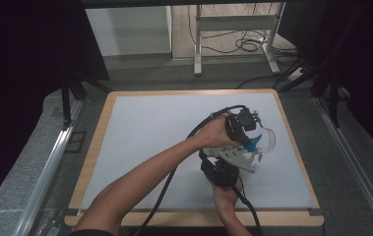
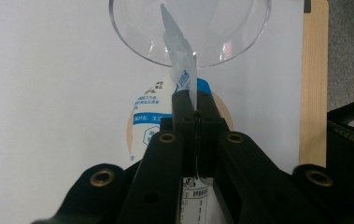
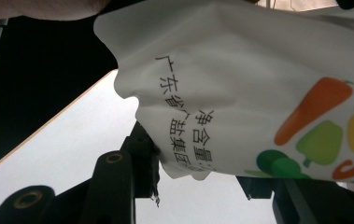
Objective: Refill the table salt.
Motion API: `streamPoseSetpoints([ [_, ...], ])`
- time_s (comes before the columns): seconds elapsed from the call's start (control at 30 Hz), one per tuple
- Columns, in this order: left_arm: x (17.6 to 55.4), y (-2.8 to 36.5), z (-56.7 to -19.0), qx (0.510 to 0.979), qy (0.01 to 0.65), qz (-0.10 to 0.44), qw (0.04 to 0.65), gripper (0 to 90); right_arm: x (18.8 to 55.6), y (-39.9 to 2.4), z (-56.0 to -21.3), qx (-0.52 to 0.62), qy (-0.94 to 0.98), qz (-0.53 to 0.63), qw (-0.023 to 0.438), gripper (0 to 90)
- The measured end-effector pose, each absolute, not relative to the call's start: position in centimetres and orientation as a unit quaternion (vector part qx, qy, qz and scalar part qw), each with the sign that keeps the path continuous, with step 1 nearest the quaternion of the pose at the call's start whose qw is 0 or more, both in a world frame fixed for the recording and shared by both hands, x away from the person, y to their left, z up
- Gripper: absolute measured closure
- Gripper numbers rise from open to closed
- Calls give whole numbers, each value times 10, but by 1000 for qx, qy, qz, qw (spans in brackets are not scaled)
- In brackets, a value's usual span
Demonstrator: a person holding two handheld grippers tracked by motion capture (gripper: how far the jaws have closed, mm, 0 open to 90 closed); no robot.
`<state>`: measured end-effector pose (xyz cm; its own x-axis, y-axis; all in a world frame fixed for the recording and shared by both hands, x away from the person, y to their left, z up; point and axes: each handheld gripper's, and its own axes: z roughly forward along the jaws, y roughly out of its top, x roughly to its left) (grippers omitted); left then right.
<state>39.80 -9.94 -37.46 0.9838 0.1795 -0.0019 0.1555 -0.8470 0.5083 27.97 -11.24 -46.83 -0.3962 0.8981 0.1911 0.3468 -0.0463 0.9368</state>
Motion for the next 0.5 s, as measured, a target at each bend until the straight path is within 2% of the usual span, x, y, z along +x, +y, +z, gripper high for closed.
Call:
streamPoseSetpoints([
  [0.5,397,-103,-374,962,84,23,260,900,281,-116,-467,487,637,539,257,565],
])
